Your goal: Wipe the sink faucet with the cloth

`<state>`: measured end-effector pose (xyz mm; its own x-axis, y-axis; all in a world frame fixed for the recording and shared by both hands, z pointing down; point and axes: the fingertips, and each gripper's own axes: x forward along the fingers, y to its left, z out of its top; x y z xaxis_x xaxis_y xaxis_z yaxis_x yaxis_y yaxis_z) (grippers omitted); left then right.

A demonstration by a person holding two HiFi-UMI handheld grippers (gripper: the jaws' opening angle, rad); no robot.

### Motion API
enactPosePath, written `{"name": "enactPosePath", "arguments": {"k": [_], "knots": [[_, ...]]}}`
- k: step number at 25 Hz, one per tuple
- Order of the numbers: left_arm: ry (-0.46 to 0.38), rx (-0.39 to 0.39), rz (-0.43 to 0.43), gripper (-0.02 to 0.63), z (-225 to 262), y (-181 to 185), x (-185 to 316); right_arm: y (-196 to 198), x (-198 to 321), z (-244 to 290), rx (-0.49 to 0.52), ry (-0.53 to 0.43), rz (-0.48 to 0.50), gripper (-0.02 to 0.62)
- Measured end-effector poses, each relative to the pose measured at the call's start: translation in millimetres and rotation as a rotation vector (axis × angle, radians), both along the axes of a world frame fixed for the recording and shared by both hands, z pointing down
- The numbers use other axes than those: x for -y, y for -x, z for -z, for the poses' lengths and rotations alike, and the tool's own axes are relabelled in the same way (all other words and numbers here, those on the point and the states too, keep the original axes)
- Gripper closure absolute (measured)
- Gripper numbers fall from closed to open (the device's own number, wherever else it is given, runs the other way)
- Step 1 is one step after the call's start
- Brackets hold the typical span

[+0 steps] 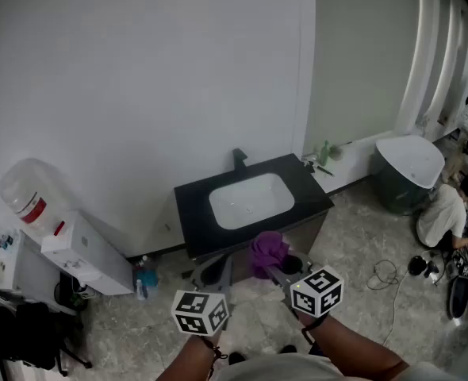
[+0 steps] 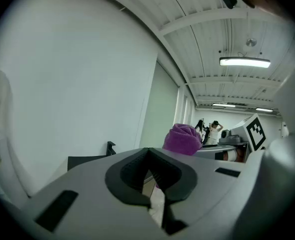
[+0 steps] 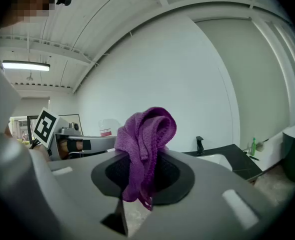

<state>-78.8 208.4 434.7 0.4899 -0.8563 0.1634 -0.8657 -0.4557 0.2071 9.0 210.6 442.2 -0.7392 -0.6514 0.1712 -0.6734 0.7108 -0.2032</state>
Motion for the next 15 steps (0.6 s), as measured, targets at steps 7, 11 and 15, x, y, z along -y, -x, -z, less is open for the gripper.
{"name": "enactPosePath", "arguments": {"k": [7, 11, 15], "knots": [[0.004, 0.007, -0.006, 0.599, -2.2, -1.3, 0.5, -0.3, 1.8, -4.7, -0.004, 0.005, -0.008, 0.514], [0.007, 0.007, -0.013, 0.600, -3.8, 3.7, 2.9, 4.1, 4.2, -5.9, -0.001, 0.006, -0.016, 0.514], [0.015, 0.006, -0.029, 0.599, -6.1, 7.7, 6.6, 9.2, 8.2, -6.9, -0.001, 0.010, -0.027, 0.514]]}}
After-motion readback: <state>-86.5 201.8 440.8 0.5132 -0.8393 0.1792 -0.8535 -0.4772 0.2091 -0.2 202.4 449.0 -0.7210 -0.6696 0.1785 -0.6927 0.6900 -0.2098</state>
